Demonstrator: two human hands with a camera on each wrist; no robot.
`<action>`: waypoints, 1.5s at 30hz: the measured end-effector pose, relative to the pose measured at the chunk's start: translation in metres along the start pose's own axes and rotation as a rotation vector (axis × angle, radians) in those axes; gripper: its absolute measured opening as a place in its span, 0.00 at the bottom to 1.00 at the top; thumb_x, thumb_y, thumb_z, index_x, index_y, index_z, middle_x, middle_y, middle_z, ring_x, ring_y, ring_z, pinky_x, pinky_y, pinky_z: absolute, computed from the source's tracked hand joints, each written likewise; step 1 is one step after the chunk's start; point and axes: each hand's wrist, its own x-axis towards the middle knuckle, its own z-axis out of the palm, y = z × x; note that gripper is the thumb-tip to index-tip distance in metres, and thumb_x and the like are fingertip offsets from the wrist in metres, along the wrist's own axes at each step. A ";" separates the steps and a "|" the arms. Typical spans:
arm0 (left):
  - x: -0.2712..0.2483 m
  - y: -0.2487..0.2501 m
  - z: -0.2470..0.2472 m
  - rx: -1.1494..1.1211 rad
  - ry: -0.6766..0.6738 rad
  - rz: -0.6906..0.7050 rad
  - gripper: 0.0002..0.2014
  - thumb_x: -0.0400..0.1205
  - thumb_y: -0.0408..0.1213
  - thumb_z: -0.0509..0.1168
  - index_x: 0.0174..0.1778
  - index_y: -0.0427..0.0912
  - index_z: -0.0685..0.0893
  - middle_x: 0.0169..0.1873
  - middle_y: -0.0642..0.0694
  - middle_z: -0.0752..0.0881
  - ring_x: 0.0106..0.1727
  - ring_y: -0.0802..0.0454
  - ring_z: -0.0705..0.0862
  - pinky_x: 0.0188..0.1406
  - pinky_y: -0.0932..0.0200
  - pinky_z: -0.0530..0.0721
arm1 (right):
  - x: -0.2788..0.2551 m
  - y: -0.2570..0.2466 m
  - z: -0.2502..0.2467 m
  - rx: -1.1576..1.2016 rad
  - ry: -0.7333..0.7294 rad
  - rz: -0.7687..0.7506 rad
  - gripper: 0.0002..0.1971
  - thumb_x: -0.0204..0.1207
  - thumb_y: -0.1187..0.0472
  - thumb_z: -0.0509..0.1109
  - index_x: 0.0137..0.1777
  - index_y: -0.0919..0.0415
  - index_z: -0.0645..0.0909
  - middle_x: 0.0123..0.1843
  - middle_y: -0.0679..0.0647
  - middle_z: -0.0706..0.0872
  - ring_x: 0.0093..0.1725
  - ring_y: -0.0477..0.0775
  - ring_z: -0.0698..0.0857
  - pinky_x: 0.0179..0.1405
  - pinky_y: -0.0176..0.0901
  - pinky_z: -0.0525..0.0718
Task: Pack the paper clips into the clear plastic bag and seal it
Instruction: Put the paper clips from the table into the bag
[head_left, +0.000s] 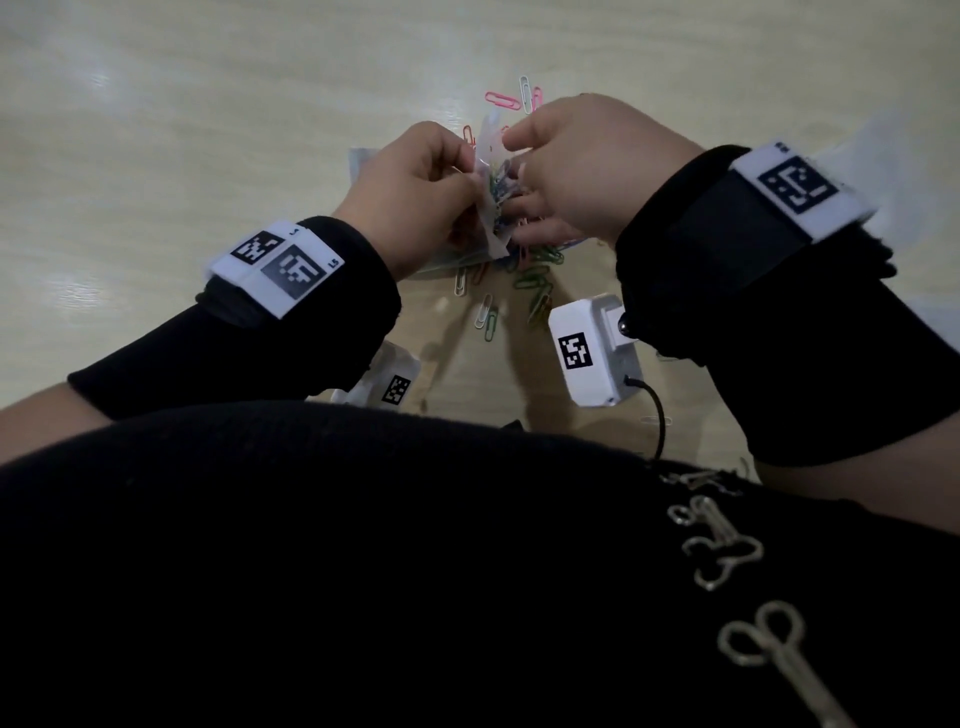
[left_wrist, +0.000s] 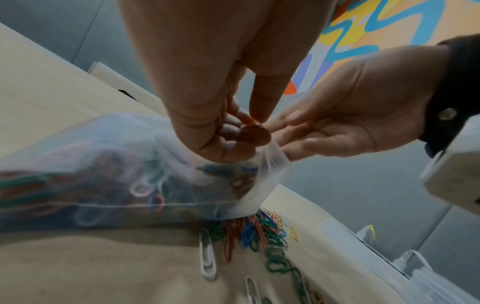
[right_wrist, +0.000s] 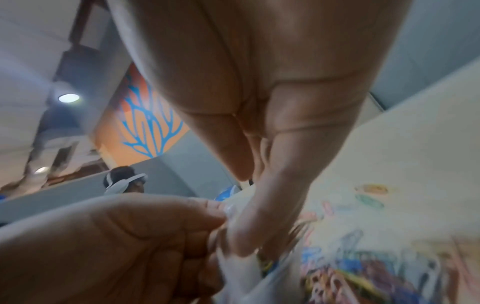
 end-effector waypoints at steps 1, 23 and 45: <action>0.000 0.000 -0.001 0.003 0.007 -0.001 0.02 0.70 0.41 0.65 0.36 0.51 0.78 0.30 0.44 0.82 0.33 0.45 0.81 0.36 0.54 0.79 | -0.002 -0.002 -0.002 0.000 0.015 -0.016 0.17 0.83 0.69 0.57 0.68 0.59 0.78 0.60 0.58 0.84 0.47 0.53 0.90 0.41 0.48 0.91; -0.005 0.009 -0.029 -0.133 0.276 0.007 0.04 0.67 0.37 0.59 0.29 0.50 0.77 0.18 0.57 0.76 0.22 0.57 0.72 0.25 0.64 0.70 | 0.058 0.025 0.003 -0.711 0.325 -0.264 0.25 0.80 0.47 0.63 0.74 0.57 0.68 0.75 0.57 0.68 0.73 0.60 0.71 0.67 0.53 0.73; -0.007 0.008 -0.012 -0.122 0.101 0.012 0.05 0.73 0.34 0.62 0.33 0.48 0.78 0.19 0.54 0.81 0.21 0.54 0.76 0.24 0.62 0.75 | 0.023 0.055 -0.003 -0.659 0.243 -0.254 0.11 0.77 0.60 0.67 0.58 0.53 0.84 0.62 0.57 0.83 0.63 0.60 0.80 0.61 0.45 0.75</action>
